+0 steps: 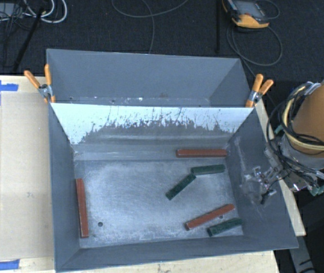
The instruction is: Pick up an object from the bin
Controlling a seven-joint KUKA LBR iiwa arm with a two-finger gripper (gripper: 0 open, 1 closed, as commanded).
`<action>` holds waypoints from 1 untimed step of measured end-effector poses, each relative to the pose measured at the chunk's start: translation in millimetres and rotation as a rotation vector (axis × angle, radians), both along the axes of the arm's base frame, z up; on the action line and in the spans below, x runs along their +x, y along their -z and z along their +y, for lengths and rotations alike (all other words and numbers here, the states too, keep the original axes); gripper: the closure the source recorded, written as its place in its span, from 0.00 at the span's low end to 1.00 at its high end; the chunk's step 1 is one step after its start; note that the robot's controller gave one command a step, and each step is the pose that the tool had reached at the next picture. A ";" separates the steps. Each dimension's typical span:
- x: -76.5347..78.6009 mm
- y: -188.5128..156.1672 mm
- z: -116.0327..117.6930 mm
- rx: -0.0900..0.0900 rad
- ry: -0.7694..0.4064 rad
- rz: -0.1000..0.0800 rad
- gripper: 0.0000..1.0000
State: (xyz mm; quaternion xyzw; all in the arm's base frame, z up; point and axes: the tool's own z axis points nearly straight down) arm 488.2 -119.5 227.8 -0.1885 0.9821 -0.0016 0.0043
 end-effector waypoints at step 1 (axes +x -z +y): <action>-2.0 4.5 -0.6 0.003 0.003 0.009 0.00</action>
Offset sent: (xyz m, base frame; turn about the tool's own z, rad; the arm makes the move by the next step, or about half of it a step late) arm 0.0000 0.0000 0.0000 0.0000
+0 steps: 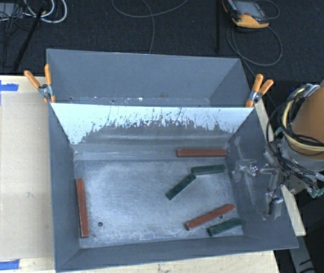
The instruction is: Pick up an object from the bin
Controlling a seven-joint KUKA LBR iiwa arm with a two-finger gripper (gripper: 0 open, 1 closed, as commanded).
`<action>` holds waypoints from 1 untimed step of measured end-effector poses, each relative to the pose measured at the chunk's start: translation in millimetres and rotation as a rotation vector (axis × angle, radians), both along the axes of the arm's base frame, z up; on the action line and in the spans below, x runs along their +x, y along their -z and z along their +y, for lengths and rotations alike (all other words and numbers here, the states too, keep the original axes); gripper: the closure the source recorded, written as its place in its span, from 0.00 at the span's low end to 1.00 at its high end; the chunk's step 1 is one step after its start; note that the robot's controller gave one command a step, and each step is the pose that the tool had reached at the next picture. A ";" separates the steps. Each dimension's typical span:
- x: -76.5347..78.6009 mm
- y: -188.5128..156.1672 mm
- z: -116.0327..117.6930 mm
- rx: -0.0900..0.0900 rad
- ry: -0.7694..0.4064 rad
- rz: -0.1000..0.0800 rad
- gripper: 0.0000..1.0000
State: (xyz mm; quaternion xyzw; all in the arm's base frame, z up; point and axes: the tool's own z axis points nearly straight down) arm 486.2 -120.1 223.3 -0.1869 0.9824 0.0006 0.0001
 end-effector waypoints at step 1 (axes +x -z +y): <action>5.1 156.3 3.5 0.002 -0.296 0.002 0.00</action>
Offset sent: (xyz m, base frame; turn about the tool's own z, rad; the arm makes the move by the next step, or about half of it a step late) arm 0.0057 0.0027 -0.1533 -0.2972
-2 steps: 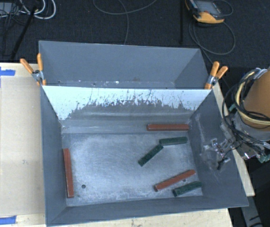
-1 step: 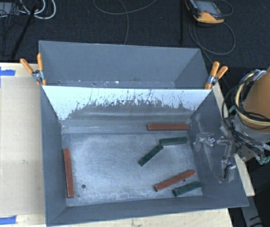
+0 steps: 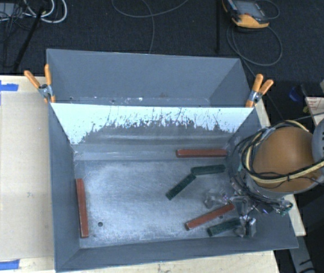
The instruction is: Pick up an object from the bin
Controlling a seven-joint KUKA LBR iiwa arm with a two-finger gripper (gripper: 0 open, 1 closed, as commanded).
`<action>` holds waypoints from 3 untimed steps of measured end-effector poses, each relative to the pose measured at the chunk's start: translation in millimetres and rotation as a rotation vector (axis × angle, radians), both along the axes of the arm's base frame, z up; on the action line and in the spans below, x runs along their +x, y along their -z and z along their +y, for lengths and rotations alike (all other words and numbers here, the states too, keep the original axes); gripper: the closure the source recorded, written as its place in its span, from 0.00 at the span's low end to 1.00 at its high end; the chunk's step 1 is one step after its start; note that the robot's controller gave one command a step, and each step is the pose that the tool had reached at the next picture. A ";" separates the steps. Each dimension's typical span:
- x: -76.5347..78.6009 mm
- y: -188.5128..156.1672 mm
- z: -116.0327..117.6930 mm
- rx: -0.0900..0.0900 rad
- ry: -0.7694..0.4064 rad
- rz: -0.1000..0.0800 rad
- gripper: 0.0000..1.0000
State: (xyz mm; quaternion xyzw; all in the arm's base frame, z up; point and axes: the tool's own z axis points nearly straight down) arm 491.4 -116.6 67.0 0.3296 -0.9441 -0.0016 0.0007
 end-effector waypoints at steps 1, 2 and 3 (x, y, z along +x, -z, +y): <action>1.4 -3.1 -0.2 -0.001 0.001 -0.004 1.00; -3.9 -127.5 -1.3 -0.004 -0.055 -0.009 1.00; -9.6 -181.9 -2.1 -0.003 -0.032 -0.007 1.00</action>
Offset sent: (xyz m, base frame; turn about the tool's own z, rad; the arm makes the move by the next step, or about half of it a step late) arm 0.0000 0.0000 0.0000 0.0000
